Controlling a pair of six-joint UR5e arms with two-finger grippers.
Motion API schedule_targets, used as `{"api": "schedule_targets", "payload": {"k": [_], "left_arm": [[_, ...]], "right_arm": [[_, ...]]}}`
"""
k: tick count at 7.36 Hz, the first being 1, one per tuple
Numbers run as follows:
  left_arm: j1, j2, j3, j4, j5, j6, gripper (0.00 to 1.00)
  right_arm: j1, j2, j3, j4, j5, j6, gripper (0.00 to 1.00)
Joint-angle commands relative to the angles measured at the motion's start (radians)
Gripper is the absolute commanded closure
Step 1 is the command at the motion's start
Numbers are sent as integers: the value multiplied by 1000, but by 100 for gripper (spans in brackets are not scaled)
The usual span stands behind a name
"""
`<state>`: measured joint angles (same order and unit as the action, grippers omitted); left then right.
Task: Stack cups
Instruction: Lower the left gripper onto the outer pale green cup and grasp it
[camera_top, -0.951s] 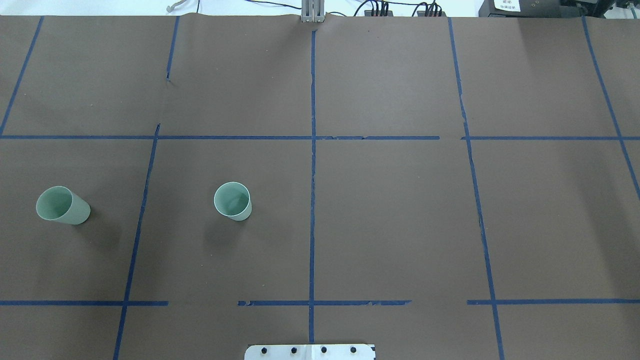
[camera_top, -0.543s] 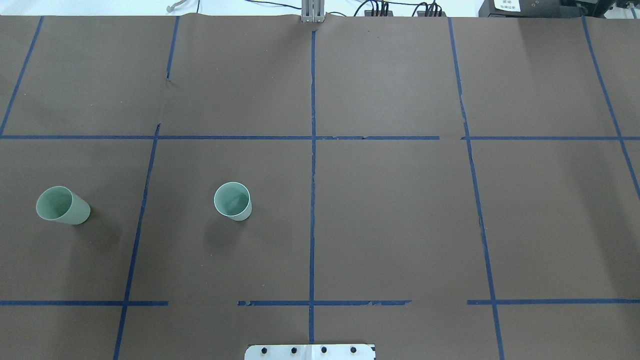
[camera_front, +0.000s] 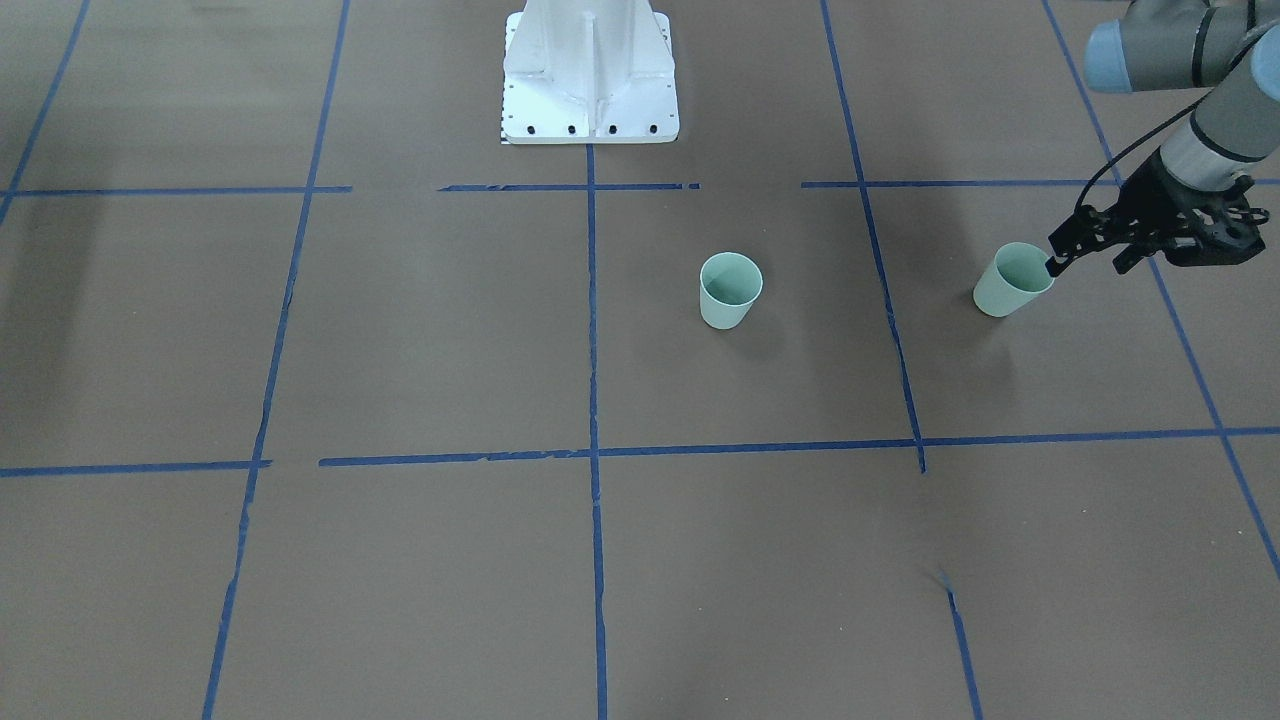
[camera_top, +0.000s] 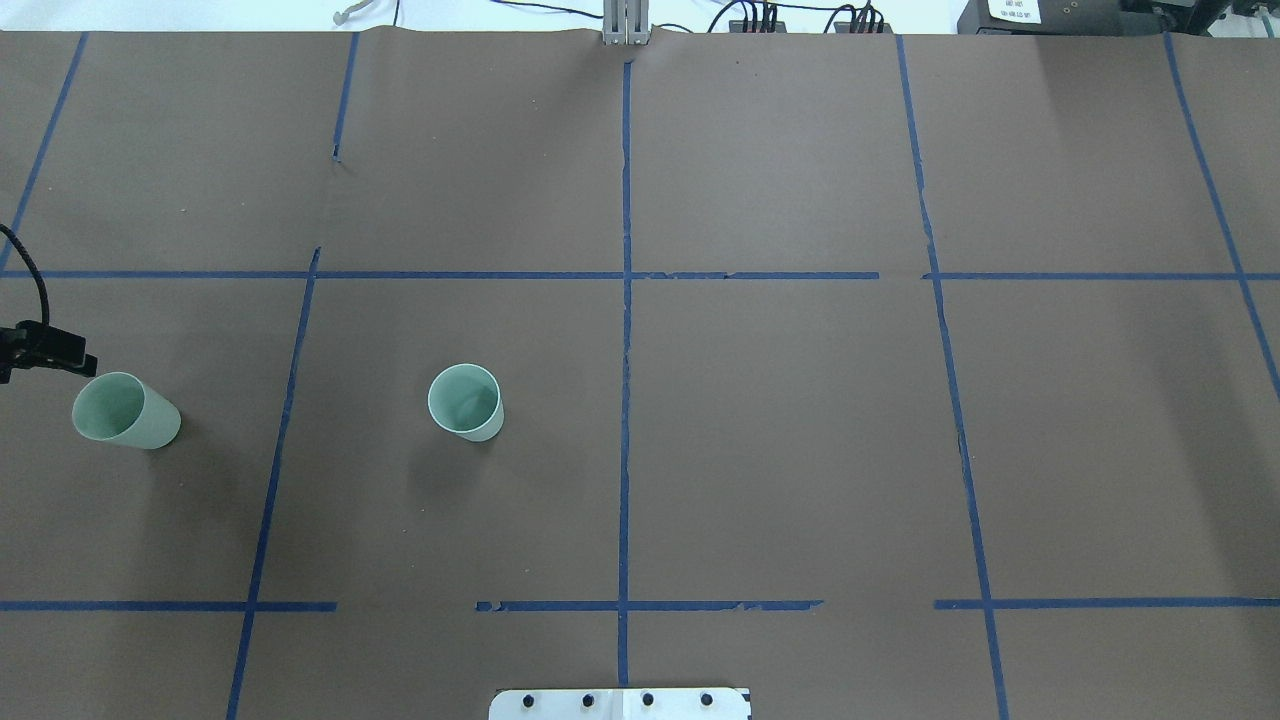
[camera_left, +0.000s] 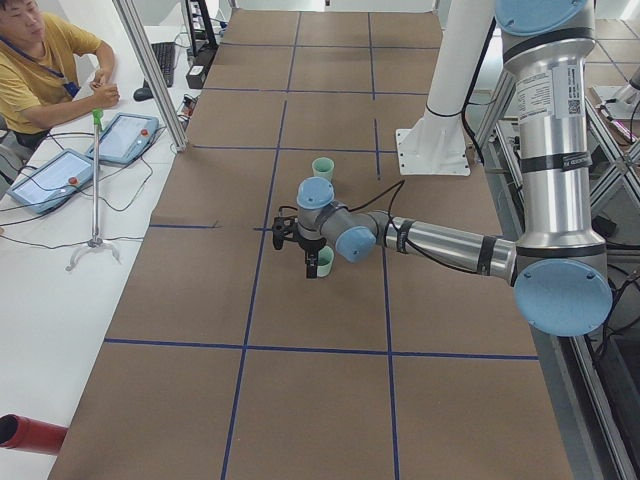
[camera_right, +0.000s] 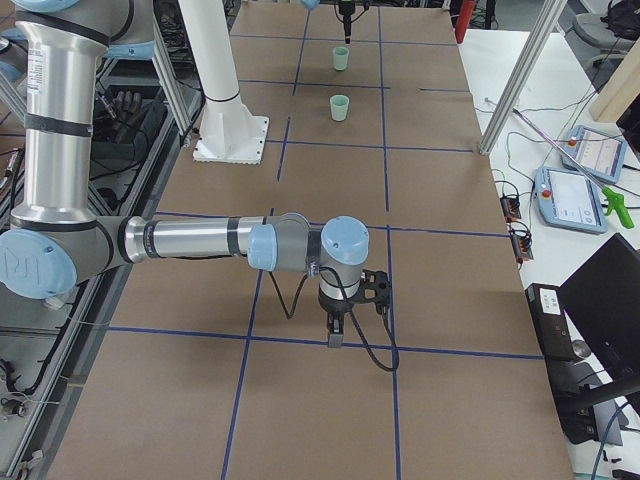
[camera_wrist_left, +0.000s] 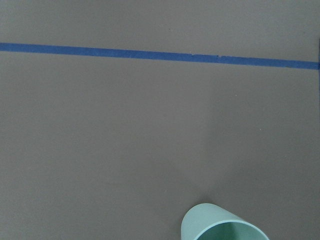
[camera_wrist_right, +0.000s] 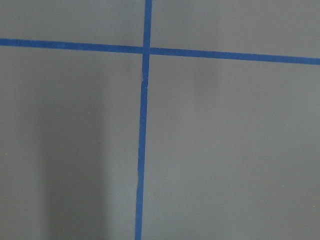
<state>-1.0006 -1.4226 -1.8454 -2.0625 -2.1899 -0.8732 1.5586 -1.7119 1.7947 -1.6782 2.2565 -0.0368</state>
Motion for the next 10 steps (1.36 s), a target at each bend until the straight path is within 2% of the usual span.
{"api": "schedule_targets", "payload": {"k": [1, 2, 3, 4, 5, 8, 10], "left_arm": [[52, -1, 6, -1, 13, -30, 0], [66, -1, 8, -1, 13, -30, 3], [80, 1, 20, -1, 13, -30, 17], [80, 1, 24, -1, 12, -33, 54], [80, -1, 25, 4, -2, -33, 100], [79, -2, 15, 7, -2, -41, 100], [69, -5, -50, 13, -2, -47, 100]], "right_arm": [[1, 0, 0, 0, 0, 0, 0], [0, 0, 0, 0, 0, 0, 0], [1, 0, 0, 0, 0, 0, 0], [0, 0, 0, 0, 0, 0, 0], [1, 0, 0, 0, 0, 0, 0], [1, 0, 0, 0, 0, 0, 0], [1, 0, 0, 0, 0, 0, 0]]}}
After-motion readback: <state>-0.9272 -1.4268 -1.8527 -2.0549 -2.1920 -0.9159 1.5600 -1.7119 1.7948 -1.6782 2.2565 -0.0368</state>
